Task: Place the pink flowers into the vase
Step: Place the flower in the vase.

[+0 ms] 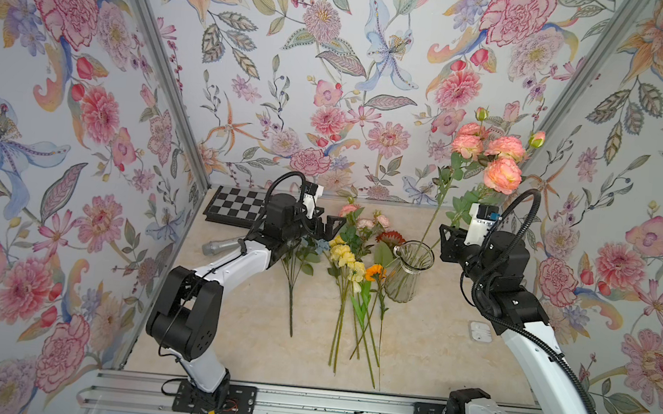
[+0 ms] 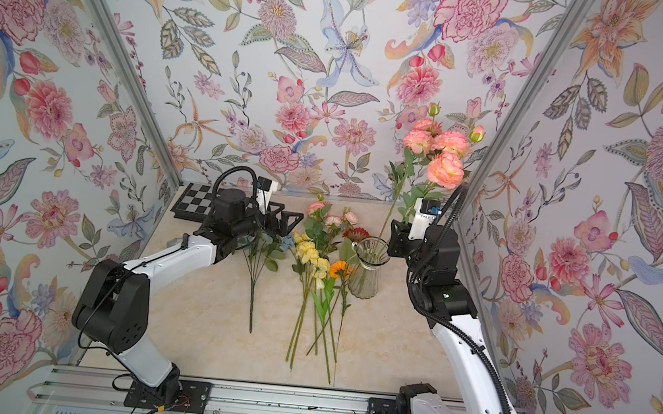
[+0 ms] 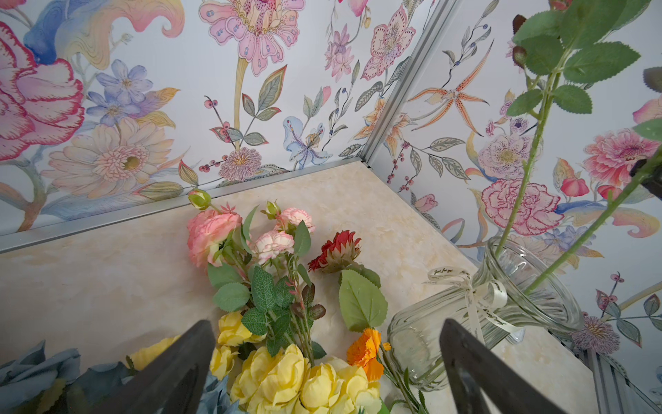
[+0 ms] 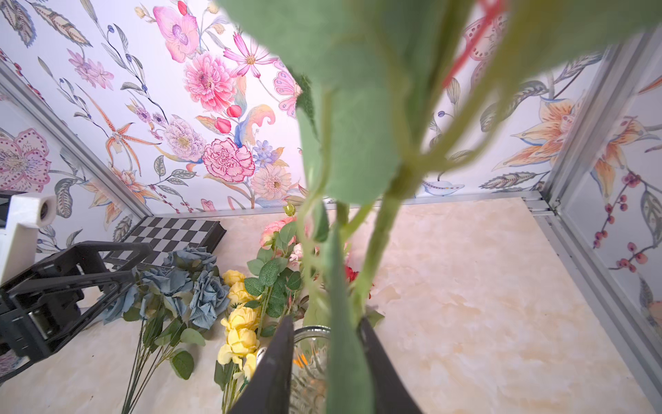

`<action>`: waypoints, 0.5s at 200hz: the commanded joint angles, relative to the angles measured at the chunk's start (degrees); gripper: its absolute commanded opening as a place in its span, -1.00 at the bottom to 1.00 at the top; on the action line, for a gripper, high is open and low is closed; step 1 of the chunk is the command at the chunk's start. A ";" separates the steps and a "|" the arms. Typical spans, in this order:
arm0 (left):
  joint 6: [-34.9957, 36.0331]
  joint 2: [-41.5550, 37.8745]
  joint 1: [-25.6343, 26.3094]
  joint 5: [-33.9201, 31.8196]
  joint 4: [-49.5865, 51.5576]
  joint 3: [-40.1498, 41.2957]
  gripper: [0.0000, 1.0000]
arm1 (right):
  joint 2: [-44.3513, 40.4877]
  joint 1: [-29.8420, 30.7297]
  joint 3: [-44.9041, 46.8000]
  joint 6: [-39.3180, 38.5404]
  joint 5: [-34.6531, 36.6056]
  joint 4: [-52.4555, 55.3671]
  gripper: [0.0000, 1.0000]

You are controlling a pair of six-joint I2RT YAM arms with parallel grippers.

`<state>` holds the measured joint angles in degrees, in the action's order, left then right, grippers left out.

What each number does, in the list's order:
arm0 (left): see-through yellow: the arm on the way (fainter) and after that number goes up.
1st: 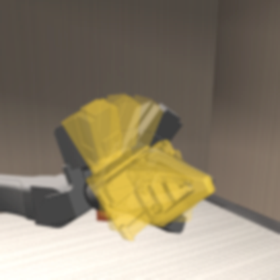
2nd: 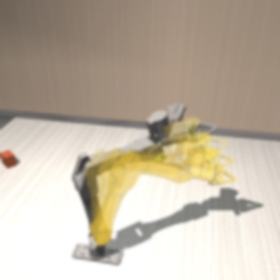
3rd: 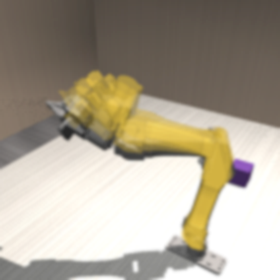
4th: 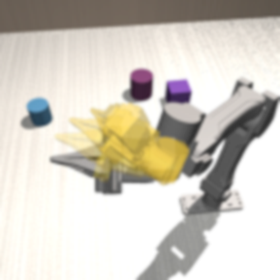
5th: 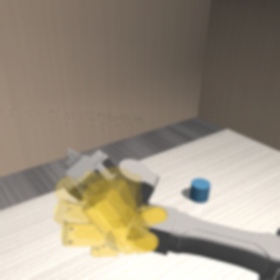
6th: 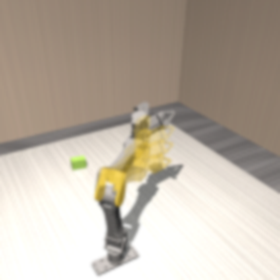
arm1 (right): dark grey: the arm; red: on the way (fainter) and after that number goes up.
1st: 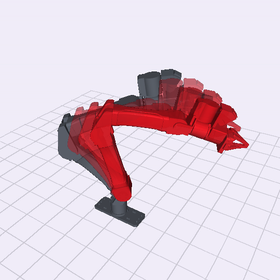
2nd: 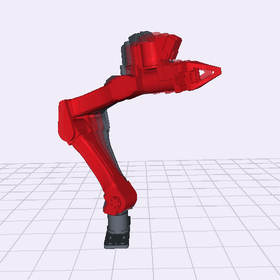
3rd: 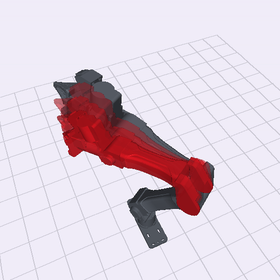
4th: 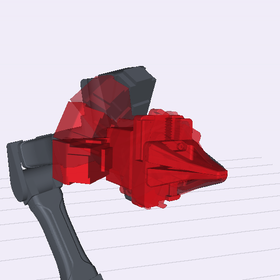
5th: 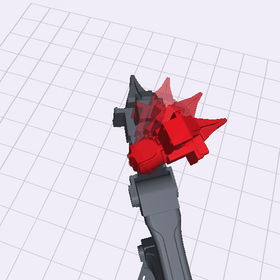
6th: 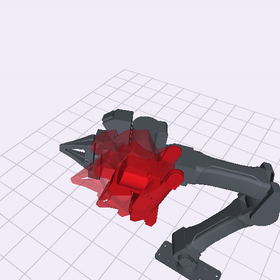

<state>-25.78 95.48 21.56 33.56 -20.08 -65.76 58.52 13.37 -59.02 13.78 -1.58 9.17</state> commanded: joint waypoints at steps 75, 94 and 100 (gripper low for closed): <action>5.67 3.33 0.58 -7.66 10.95 -4.98 0.99 | 0.19 1.68 -4.96 -0.30 3.35 6.89 0.71; 6.42 4.35 0.59 -10.22 14.45 -6.72 0.99 | 0.02 2.73 -6.76 -0.34 4.05 9.26 0.78; 6.64 4.67 0.59 -11.09 15.58 -7.29 0.99 | -0.03 3.23 -7.40 -0.40 4.23 9.90 0.79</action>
<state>-21.82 98.59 21.67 27.29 -10.24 -69.78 58.87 15.25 -62.87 13.76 0.82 15.27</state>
